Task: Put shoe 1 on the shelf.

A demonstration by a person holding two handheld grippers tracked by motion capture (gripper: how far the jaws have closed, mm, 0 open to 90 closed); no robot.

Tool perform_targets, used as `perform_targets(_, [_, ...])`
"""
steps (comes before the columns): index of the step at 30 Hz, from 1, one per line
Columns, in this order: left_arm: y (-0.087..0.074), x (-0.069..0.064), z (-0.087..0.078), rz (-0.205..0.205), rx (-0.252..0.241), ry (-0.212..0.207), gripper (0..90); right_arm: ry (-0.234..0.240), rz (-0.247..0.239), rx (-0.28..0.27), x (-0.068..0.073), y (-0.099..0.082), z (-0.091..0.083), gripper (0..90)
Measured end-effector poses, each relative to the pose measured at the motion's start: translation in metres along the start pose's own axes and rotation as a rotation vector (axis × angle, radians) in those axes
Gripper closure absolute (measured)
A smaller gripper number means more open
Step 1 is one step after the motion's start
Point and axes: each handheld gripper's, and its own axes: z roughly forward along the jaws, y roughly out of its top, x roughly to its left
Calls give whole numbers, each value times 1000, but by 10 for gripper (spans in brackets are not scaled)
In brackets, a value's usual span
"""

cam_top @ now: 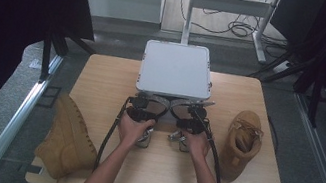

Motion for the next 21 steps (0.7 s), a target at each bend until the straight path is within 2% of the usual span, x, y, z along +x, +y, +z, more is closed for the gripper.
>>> perform_targets(2, [0,0,-3,12,1,-20,277,8,2,-21,-1,0,-4,283])
perform_targets(3, [-1,-1,-5,14,-6,-16,260,16,4,-35,-2,0,-6,263])
perform_targets(5, [-3,-3,-8,22,-24,-21,235,37,38,-66,-2,-1,-12,249])
perform_targets(7, [-6,-3,-14,27,-60,-25,232,50,35,-88,-3,-2,-18,235])
perform_targets(9, [-8,-2,-20,22,-71,-52,232,67,41,-108,-4,-3,-23,235])
perform_targets(12, [-13,3,-29,28,-92,-101,227,87,24,-138,-5,-6,-31,232])
perform_targets(15, [-16,8,-39,38,-123,-102,229,100,-2,-171,-7,-8,-40,232])
perform_targets(17, [-19,11,-46,41,-147,-114,234,119,-5,-190,-8,-10,-47,233])
perform_targets(21, [-27,12,-61,72,-184,-146,260,161,-46,-225,-8,-17,-59,235])
